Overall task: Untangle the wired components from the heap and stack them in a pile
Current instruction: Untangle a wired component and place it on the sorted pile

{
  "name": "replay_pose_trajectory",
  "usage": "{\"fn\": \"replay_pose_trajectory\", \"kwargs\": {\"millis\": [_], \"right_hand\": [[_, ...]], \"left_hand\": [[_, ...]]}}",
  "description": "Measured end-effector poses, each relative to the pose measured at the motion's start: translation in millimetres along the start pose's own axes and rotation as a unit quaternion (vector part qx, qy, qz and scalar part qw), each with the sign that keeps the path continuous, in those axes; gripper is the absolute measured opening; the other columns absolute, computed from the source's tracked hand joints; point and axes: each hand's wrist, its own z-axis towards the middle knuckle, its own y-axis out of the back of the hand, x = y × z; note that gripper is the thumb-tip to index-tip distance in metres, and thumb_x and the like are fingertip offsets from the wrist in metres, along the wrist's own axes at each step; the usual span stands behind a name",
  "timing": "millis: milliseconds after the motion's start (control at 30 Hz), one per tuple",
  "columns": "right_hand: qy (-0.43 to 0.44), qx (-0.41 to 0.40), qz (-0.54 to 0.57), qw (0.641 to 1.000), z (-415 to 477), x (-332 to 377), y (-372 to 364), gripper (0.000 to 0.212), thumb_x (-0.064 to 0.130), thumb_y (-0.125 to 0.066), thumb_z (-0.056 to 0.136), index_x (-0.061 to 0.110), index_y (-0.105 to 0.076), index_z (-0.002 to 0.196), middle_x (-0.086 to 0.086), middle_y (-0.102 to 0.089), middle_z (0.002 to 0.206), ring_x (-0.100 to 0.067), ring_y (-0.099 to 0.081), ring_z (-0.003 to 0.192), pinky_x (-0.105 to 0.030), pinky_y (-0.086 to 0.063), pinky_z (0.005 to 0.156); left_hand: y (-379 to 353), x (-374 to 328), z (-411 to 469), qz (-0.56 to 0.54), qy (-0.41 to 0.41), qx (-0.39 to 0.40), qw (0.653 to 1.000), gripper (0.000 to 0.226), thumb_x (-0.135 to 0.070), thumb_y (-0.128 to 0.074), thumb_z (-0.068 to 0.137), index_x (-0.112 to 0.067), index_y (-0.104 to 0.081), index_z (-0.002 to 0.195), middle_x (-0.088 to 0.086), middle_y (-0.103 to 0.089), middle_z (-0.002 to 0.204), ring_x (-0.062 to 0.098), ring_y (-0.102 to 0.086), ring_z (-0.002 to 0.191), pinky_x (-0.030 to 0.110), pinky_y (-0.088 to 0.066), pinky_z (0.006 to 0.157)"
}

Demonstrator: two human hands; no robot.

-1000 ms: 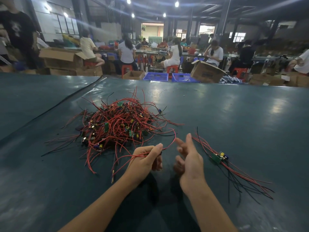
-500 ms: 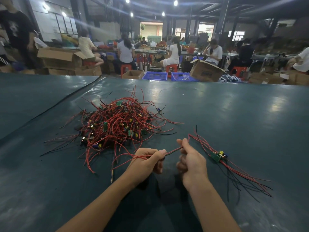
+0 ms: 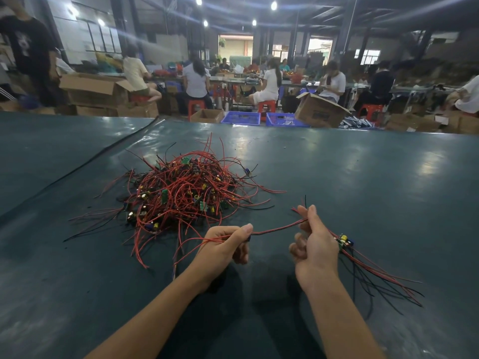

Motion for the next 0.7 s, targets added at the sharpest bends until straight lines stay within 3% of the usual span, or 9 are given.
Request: {"fn": "replay_pose_trajectory", "kwargs": {"millis": [133, 200, 267, 300, 333, 367, 467, 567, 700], "right_hand": [[-0.028, 0.101, -0.075, 0.992, -12.1, -12.6, -7.6, 0.044, 0.059, -0.065, 0.075, 0.019, -0.078, 0.085, 0.010, -0.049, 0.061, -0.005, -0.029, 0.042, -0.018, -0.022, 0.039], [-0.025, 0.154, -0.148, 0.977, -20.0, -20.3, -11.3, 0.048, 0.065, -0.066, 0.066, 0.019, -0.077, 0.074, 0.008, -0.046, 0.057, -0.007, -0.032, 0.045, -0.022, -0.026, 0.043], [-0.004, 0.197, -0.204, 0.959, -28.3, -28.1, -15.6, 0.056, 0.067, -0.068, 0.064, 0.011, -0.070, 0.066, -0.007, -0.050, 0.059, -0.017, -0.044, 0.050, -0.035, -0.043, 0.047], [0.007, 0.209, -0.217, 0.954, -31.4, -31.5, -17.6, 0.067, 0.067, -0.068, 0.066, 0.001, -0.066, 0.074, -0.021, -0.056, 0.065, -0.029, -0.052, 0.057, -0.044, -0.053, 0.060], [0.015, 0.221, -0.223, 0.949, -34.3, -34.2, -19.4, 0.075, 0.066, -0.067, 0.069, -0.008, -0.062, 0.084, -0.031, -0.061, 0.076, -0.037, -0.058, 0.066, -0.047, -0.057, 0.073], [0.023, 0.234, -0.229, 0.944, -36.6, -35.5, -20.1, 0.078, 0.065, -0.064, 0.072, -0.012, -0.060, 0.088, -0.034, -0.063, 0.082, -0.040, -0.061, 0.072, -0.042, -0.058, 0.078], [0.036, 0.267, -0.224, 0.937, -37.8, -37.3, -20.4, 0.058, 0.058, -0.057, 0.081, 0.003, -0.072, 0.074, -0.012, -0.067, 0.068, -0.019, -0.064, 0.067, -0.019, -0.054, 0.061], [0.054, 0.284, -0.223, 0.931, -38.7, -36.3, -19.9, 0.046, 0.044, -0.050, 0.094, 0.024, -0.076, 0.062, 0.003, -0.068, 0.059, -0.006, -0.066, 0.059, -0.015, -0.050, 0.055], [0.103, 0.245, -0.234, 0.935, -37.3, -37.3, -20.4, 0.051, 0.037, -0.048, 0.098, -0.001, -0.070, 0.072, -0.028, -0.067, 0.074, -0.044, -0.065, 0.076, -0.043, -0.057, 0.071]], "left_hand": [[0.9, -2.7, 0.2, -0.042, 0.013, -0.013, 0.999, 0.040, -0.053, -0.060, 0.079, -0.022, -0.061, 0.054, 0.005, -0.060, 0.054, 0.014, -0.055, 0.048, 0.022, -0.045, 0.052], [1.5, -2.5, 0.7, -0.056, 0.013, -0.019, 0.998, 0.040, -0.051, -0.060, 0.081, -0.021, -0.062, 0.055, 0.005, -0.060, 0.054, 0.015, -0.054, 0.048, 0.021, -0.045, 0.051], [2.4, -1.9, 1.4, -0.062, 0.012, -0.018, 0.998, 0.041, -0.051, -0.059, 0.082, -0.020, -0.064, 0.056, 0.005, -0.059, 0.055, 0.016, -0.054, 0.049, 0.022, -0.045, 0.053], [2.7, -1.9, 1.4, -0.065, 0.011, -0.014, 0.998, 0.041, -0.051, -0.059, 0.082, -0.019, -0.065, 0.057, 0.005, -0.059, 0.056, 0.016, -0.055, 0.050, 0.022, -0.046, 0.053], [2.7, -2.1, 1.3, -0.070, 0.011, -0.009, 0.997, 0.040, -0.051, -0.059, 0.081, -0.019, -0.066, 0.058, 0.004, -0.059, 0.056, 0.015, -0.055, 0.051, 0.022, -0.046, 0.054], [3.0, -2.1, 1.2, -0.077, 0.014, -0.005, 0.997, 0.038, -0.050, -0.060, 0.080, -0.018, -0.068, 0.061, 0.002, -0.060, 0.056, 0.014, -0.057, 0.052, 0.021, -0.047, 0.054], [3.7, -0.5, 1.6, -0.087, 0.037, -0.002, 0.996, 0.040, -0.043, -0.058, 0.083, -0.008, -0.076, 0.079, 0.004, -0.067, 0.065, 0.013, -0.064, 0.059, 0.019, -0.049, 0.056], [4.7, 1.0, 1.4, -0.072, 0.049, 0.003, 0.996, 0.054, -0.046, -0.055, 0.084, 0.005, -0.070, 0.085, 0.006, -0.065, 0.066, 0.014, -0.064, 0.062, 0.020, -0.048, 0.057], [2.3, -3.6, -0.2, -0.073, 0.063, 0.000, 0.995, 0.047, -0.057, -0.059, 0.079, -0.013, -0.071, 0.071, 0.005, -0.064, 0.063, 0.015, -0.060, 0.059, 0.022, -0.048, 0.057]]}}
